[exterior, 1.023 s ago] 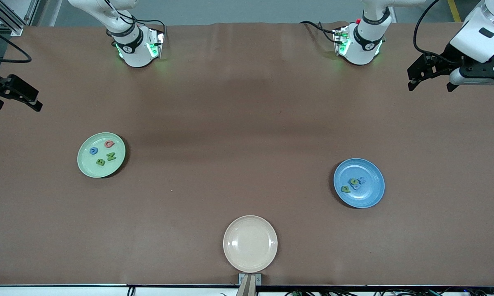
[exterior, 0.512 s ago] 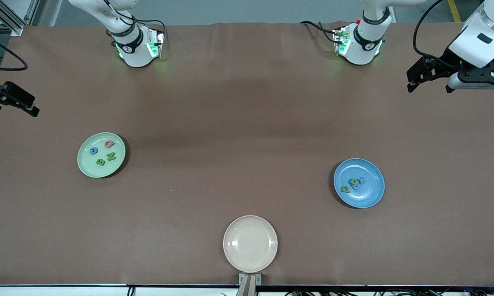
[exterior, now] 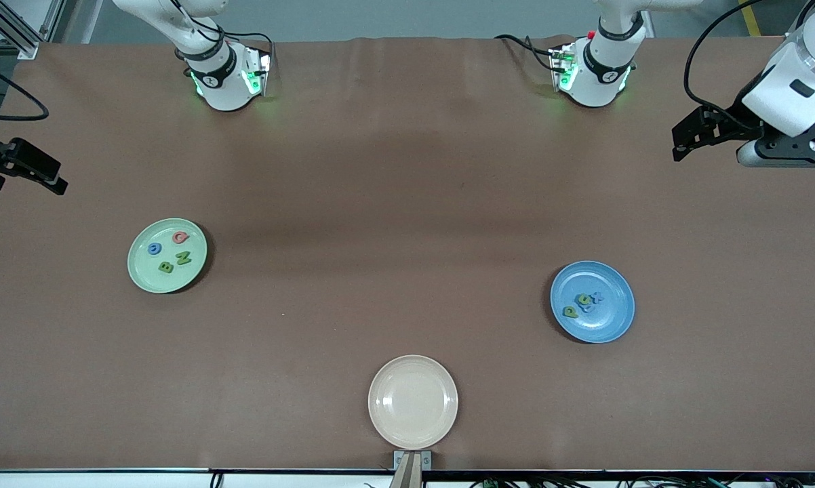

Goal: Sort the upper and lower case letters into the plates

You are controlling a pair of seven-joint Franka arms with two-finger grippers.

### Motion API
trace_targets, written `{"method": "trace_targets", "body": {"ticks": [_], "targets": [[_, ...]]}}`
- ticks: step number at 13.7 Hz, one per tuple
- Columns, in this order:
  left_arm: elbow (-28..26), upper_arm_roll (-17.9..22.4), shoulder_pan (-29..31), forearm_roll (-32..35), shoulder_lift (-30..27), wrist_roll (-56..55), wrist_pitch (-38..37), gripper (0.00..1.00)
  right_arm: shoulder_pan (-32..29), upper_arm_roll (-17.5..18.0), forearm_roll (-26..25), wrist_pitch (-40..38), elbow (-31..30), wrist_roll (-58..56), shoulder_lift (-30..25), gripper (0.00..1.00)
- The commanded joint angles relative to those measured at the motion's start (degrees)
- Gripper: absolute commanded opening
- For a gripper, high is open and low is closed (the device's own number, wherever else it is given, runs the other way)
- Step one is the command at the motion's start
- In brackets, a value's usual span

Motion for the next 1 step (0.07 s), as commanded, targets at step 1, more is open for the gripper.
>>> {"method": "trace_targets", "body": {"ticks": [1], "targets": [[1.57, -0.07, -0.04, 0.43, 0.27, -0.16, -1.4, 1.0, -0.66, 0.47, 0.42, -0.34, 1.17, -0.19, 0.5, 1.0]]}}
